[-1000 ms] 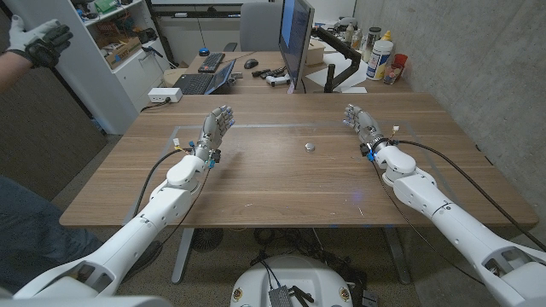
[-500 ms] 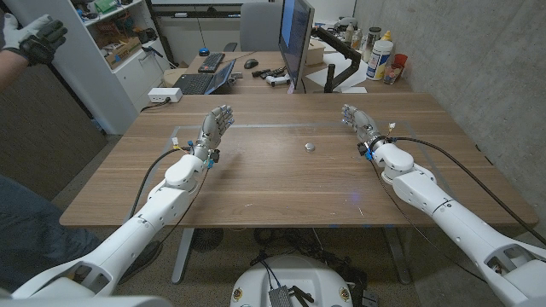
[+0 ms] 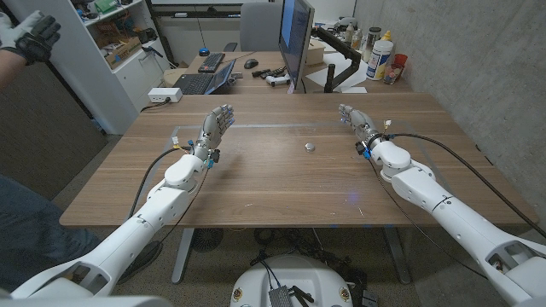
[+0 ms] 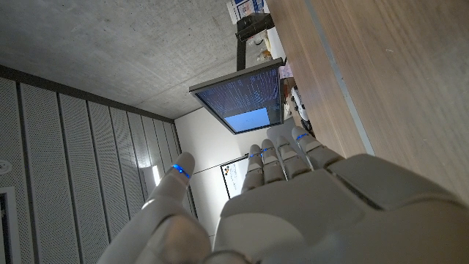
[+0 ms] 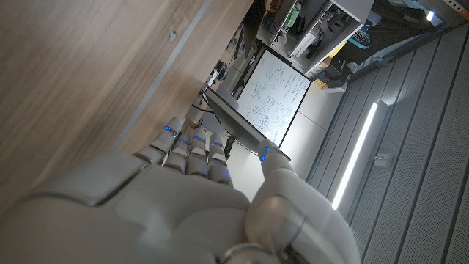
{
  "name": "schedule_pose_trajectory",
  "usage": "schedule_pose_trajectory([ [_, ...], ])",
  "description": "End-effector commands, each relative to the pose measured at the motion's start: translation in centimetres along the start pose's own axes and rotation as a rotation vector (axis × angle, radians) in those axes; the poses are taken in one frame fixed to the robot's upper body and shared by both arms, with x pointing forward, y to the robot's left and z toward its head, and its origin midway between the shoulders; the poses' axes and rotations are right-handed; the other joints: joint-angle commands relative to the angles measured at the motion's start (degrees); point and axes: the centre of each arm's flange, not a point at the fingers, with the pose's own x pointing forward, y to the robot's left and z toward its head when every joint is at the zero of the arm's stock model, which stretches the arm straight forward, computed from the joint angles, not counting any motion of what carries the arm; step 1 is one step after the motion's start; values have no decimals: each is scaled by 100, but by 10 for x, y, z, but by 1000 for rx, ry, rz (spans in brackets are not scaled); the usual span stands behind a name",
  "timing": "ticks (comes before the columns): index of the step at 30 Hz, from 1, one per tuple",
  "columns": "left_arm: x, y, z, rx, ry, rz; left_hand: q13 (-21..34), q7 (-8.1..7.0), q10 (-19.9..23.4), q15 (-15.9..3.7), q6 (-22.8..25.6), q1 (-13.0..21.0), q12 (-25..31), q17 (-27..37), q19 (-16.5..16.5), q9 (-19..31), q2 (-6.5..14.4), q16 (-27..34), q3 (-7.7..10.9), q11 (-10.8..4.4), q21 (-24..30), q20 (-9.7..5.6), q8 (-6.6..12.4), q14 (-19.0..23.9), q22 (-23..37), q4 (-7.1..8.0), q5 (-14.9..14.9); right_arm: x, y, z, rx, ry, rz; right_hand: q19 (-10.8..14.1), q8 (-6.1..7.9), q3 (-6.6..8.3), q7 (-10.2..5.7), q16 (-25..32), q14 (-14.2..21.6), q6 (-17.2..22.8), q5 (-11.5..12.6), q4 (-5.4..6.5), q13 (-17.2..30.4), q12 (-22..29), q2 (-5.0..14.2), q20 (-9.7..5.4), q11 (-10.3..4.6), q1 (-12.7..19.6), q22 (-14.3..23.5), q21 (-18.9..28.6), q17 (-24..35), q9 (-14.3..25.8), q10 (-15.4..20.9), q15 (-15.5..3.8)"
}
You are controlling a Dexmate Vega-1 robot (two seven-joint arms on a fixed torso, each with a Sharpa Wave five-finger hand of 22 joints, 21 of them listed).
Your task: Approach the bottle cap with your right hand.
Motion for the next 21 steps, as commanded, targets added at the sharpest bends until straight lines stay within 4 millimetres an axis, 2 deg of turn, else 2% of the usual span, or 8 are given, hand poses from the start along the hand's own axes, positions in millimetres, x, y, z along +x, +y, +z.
schedule_pose_trajectory([
  [1, -1, -1, 1, 13, 5, -1, 11, 13, 37, 36, 49, 37, 25, 27, -4, 17, -10, -12, 2, -12, -41, -289, -2, 8, 23, -33, 24, 6, 3, 5, -62, -21, 34, 49, -31, 14, -60, 15, 59, 20, 43, -46, 30, -21, 5, -315, -66, 76, 23, -21, 14, 30, 4, -31],
  [13, -2, -2, 3, 20, 1, 1, 12, 14, 64, 33, 77, 39, 30, 28, -13, 18, -5, -7, -9, 4, -58, -278, 0, 26, 25, -52, 26, 11, 5, 13, -125, -18, 87, 202, -35, -16, -130, 47, 151, 34, 60, -68, 32, -10, -4, -314, -136, 110, 20, -15, 14, 35, 45, -42],
  [21, -4, -4, 4, 24, 2, -2, 13, 11, 80, 34, 89, 39, 32, 29, -11, 18, 0, -6, -15, 9, -65, -280, -1, 35, 27, -62, 27, 13, 8, 16, -169, -15, 114, 442, -46, -64, -154, 105, 336, 26, 83, -82, 33, -2, -20, -292, -156, 131, 17, 10, 19, 41, 85, -72],
])
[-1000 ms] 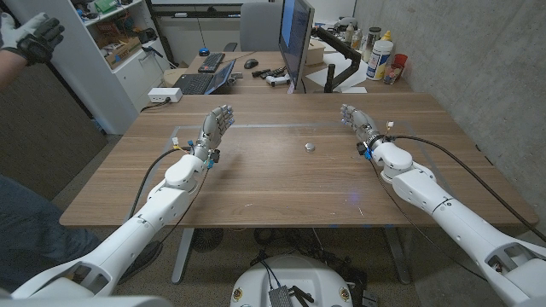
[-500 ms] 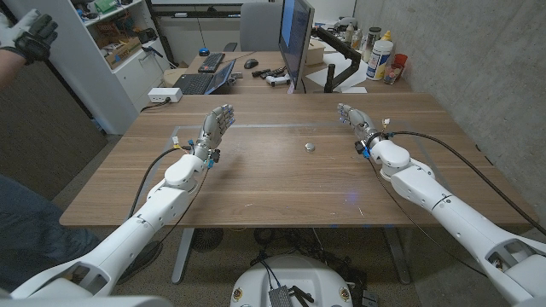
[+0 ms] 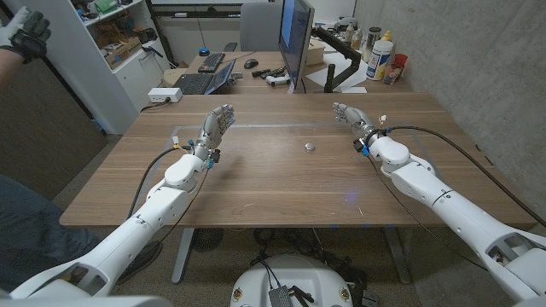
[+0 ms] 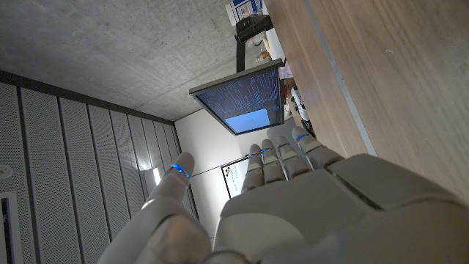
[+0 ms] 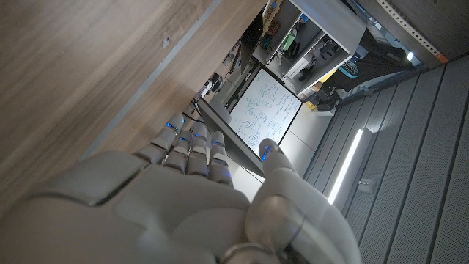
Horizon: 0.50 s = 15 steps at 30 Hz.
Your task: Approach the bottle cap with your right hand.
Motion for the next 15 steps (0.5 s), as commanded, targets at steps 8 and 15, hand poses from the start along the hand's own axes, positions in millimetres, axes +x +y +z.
schedule_pose_trajectory([
  [8, -5, -6, 3, 6, -4, -7, 14, -5, 70, 31, 91, 39, 32, 30, -13, 19, 7, -1, 3, -25, -30, -272, 2, 32, 29, -49, 29, 4, 3, 6, -63, -7, 58, 268, -13, -57, -65, 65, 209, 11, 55, -47, 35, 5, -18, -265, -69, 72, 14, 22, 20, 16, 75, -22],
  [15, -6, -7, 6, 12, -10, -7, 14, -6, 75, 32, 95, 39, 30, 31, -8, 20, 11, -2, -1, -8, -34, -268, -1, 32, 30, -55, 29, 4, 4, 8, -86, -9, 68, 303, -15, -83, -104, 59, 215, 6, 62, -45, 36, 0, -34, -229, -81, 64, 12, 11, 24, 18, 72, -25],
])
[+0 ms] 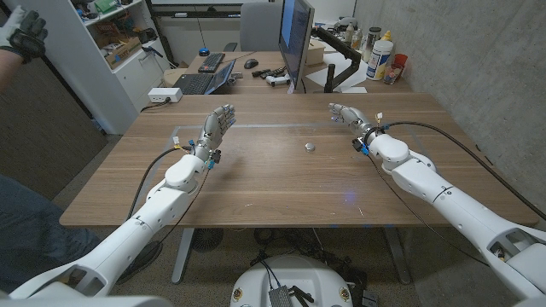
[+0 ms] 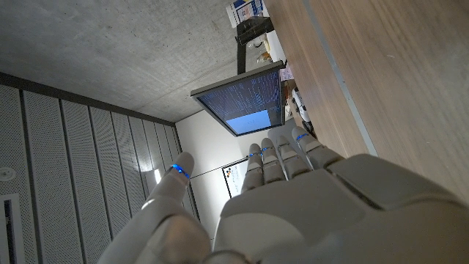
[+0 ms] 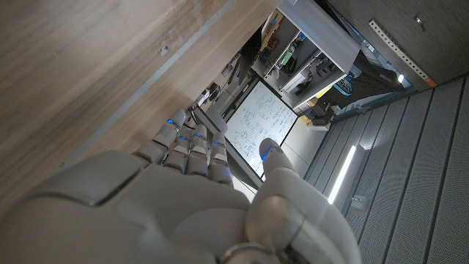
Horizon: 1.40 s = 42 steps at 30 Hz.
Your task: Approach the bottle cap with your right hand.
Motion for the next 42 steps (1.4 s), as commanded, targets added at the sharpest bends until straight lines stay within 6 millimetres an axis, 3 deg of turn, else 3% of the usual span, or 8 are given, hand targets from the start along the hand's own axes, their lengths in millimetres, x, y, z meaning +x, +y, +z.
schedule_pose_trajectory([
  [1, -3, -4, 4, 9, -8, -5, 14, -15, 44, 30, 44, 39, 30, 32, -8, 20, 11, -2, 23, 22, -34, -269, -1, 32, 30, -31, 30, 1, 2, 4, -44, -10, 28, 60, -13, -41, -39, 50, 61, 20, 42, 2, 7, -1, -40, -214, -34, 63, 12, 9, 24, 19, 13, -16],
  [7, -4, -4, 6, 15, -9, -6, 14, -14, 50, 34, 49, 39, 29, 32, -6, 20, 16, 0, 19, 9, -38, -266, -3, 39, 31, -37, 30, 1, 2, 7, -89, -5, 41, 150, -1, -86, -87, 70, 168, 58, 61, -8, 8, 19, -78, -176, -59, 60, 9, -5, 21, 22, 80, 7],
  [15, -5, -4, 9, 19, -10, -5, 15, -5, 63, 39, 57, 38, 29, 33, -10, 21, 24, -1, 13, 0, -48, -259, -6, 44, 32, -46, 31, 1, 4, 12, -135, 2, 55, 324, 70, -106, -337, 56, 316, 276, 122, -42, 12, 44, -129, -123, -86, 80, 6, -31, -1, 34, 182, 33],
  [42, -9, -2, 10, 31, -11, -2, 16, 4, 103, 55, 112, 31, 29, 36, -12, 23, 51, 0, -10, 41, -75, -241, -5, 67, 36, -72, 32, 12, 20, 30, -282, 0, 76, 385, 32, -138, -503, -9, 369, 257, 210, -78, 18, 47, -226, 31, -197, 75, 3, -133, -14, 39, 239, 16],
])
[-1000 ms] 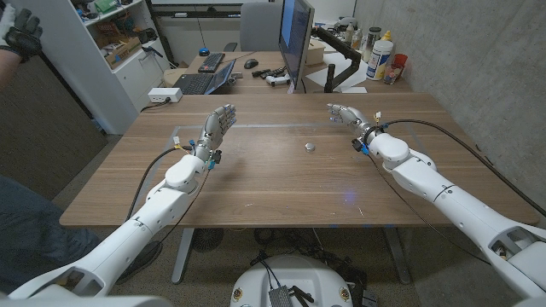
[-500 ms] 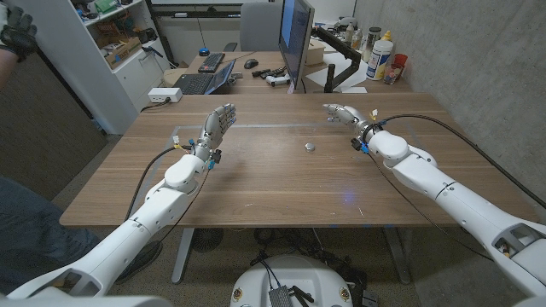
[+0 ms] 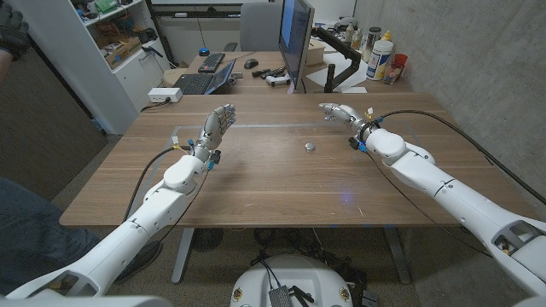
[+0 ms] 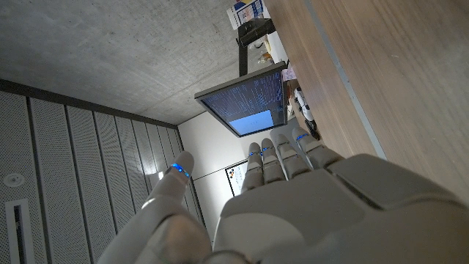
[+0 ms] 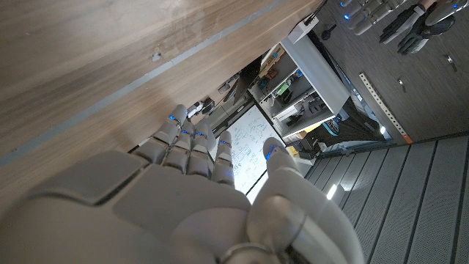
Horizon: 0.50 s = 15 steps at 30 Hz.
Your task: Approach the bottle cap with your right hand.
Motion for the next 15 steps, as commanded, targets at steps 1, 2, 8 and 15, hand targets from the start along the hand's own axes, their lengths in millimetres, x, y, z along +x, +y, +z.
schedule_pose_trajectory([
  [1, -1, 2, 2, 5, -4, 1, 17, -6, 72, 11, 62, 7, 28, 6, -13, 23, 29, 0, 13, -3, -17, -242, -6, 23, 7, -49, 32, 6, 6, 9, -84, 14, -1, 50, -7, -28, -63, -28, 33, 25, 43, -24, 19, 50, -93, 47, -57, 14, 15, -27, -3, 12, 52, 23],
  [2, -1, 2, 2, 4, -4, 1, 17, -5, 73, 18, 63, 7, 28, 7, -12, 23, 30, 0, 12, -5, -18, -242, -6, 22, 7, -50, 32, 6, 6, 10, -89, 14, -1, 67, -7, -27, -67, -28, 57, 31, 55, -35, 20, 52, -102, 67, -67, 23, 15, -36, -6, 12, 65, -24],
  [8, 0, 4, 5, 5, -8, 3, 17, 3, 76, 13, 88, 4, 25, 7, -12, 24, 36, -2, 6, -5, -23, -234, -1, 20, 8, -55, 32, 9, 9, 18, -143, 22, 3, 111, -9, -26, -121, -43, 92, 44, 90, -76, 20, 64, -141, 126, -187, 58, 14, -64, -16, 11, 113, -11],
  [15, 0, 5, 6, 8, -11, 5, 18, 17, 70, 48, 116, 2, 18, 8, -14, 25, 45, -5, 0, 26, -30, -233, 3, 16, 9, -61, 32, 14, 12, 24, -195, 35, 20, 131, -18, -47, -126, -63, 99, 39, 117, -112, 21, 55, -211, 168, -239, 72, 13, -99, -19, 10, 109, 25],
])
